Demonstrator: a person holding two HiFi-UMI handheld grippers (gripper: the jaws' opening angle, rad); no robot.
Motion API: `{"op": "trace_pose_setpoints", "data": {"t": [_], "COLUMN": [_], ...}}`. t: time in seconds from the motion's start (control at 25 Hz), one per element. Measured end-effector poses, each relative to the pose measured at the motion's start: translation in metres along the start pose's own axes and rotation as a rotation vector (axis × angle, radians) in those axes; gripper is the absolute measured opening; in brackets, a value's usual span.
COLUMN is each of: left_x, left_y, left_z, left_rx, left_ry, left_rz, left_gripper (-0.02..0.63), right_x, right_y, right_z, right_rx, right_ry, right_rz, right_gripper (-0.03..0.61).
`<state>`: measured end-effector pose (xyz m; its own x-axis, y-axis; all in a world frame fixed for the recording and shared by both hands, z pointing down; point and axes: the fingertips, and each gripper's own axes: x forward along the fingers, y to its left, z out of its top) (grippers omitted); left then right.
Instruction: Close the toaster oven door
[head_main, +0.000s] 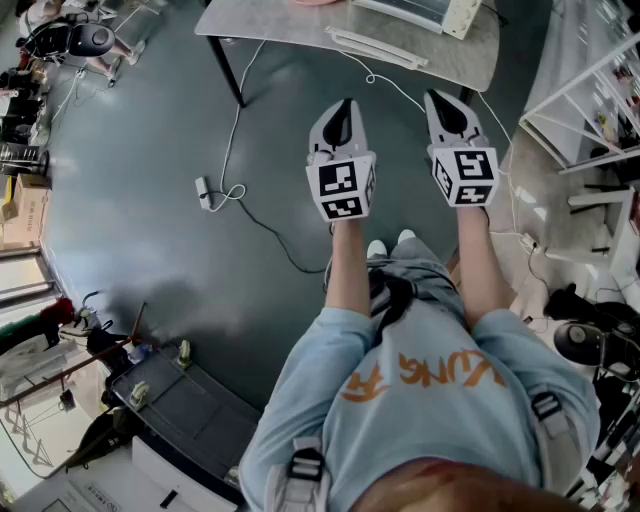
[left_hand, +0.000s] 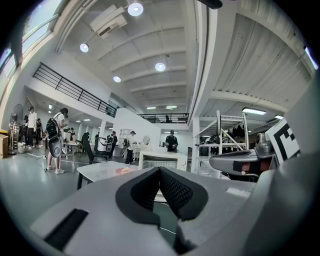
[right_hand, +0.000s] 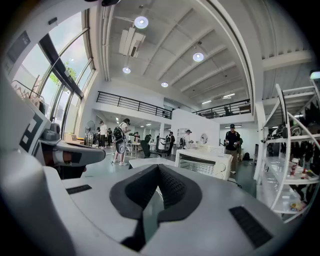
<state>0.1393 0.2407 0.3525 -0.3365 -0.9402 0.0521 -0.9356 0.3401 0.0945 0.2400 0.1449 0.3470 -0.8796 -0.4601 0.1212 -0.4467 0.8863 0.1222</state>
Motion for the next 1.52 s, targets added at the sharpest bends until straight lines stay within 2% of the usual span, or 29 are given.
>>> {"op": "trace_pose_setpoints", "data": {"t": [0.2,0.32,0.44,0.64,0.88,1.04,1.2,1.28,1.52], "left_x": [-0.005,-0.004,0.002,0.012,0.036,0.063,0.083,0.096,0.15], "left_y": [0.007,0.009,0.011,0.011,0.017,0.033,0.085,0.099,0.12], "left_z": [0.005,0.008,0.013,0.018,0.024,0.032,0.037,0.035,-0.001], "left_rx": [-0.003,-0.006,-0.008,0.005,0.012,0.03,-0.063,-0.077,-0.142], "left_ry": [0.0,-0.009,-0.021,-0.015,-0.032,-0.045,-0.07,-0.07,0.003], "left_rz": [0.003,-0.001,-0.009,-0.026,-0.035,-0.048,0.037,0.058,0.042], "left_gripper": [0.003,0.003,0.003,0.003,0.003,0.003,0.003,0.003,0.003], "right_x": [-0.001,-0.002,-0.001,-0.001,0.021,0.057,0.105,0.126,0.183], "right_y": [0.009,0.003,-0.007,-0.021,-0.037,-0.048,-0.032,-0.029,-0.068], "right_z": [0.01,0.016,0.022,0.027,0.032,0.037,0.038,0.038,0.014], "right_rx": [-0.002,0.02,-0.011,-0.004,-0.011,0.014,-0.006,-0.017,-0.015], "right_ry": [-0.014,-0.029,-0.04,-0.039,-0.058,-0.07,-0.066,-0.065,0.002], "right_rz": [0.009,-0.021,-0.049,-0.084,-0.093,-0.092,-0.042,-0.027,-0.153], "right_gripper": [-0.003,-0.003,-0.002,-0.003,-0.003,-0.002,-0.003,-0.003,-0.003]}}
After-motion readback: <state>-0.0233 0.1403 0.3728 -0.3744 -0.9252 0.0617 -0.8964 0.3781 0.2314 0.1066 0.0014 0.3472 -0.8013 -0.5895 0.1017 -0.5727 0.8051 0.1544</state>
